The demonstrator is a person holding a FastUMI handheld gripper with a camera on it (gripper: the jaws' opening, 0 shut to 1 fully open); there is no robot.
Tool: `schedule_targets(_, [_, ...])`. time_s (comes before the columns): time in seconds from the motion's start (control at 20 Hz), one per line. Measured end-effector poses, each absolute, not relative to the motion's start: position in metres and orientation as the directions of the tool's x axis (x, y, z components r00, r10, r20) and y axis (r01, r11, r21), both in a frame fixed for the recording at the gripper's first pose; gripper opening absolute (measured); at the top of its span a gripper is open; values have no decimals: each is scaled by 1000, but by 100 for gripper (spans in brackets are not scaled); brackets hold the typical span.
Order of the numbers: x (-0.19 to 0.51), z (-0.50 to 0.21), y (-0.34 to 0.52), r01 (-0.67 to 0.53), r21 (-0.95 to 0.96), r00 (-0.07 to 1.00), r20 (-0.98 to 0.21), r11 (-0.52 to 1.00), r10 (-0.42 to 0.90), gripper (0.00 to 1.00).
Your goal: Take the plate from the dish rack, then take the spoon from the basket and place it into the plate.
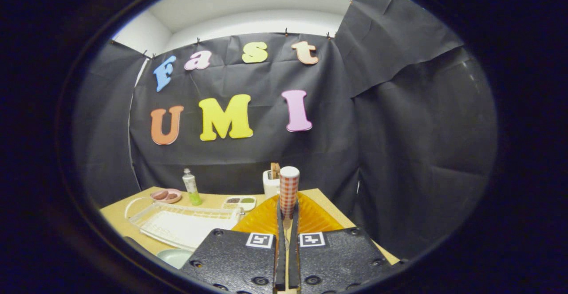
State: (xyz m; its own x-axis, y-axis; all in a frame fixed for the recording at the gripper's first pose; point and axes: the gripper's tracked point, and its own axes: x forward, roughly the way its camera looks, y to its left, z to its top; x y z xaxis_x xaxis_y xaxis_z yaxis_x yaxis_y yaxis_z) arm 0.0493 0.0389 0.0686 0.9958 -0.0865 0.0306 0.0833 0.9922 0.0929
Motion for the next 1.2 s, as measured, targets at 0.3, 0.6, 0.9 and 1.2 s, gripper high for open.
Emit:
schedule_targets(0.3, [18,36,166,-72,80,997,-13,994,73,8])
schedule_targets(0.6, [13,-22,228,-106,107,988,-100,989,117,8])
schedule_targets(0.9, [22,-51,244,-71,112,987,-138,991,86,8])
schedule_targets(1.2, [25,-74,263,-92,128,979,-171,987,114,12])
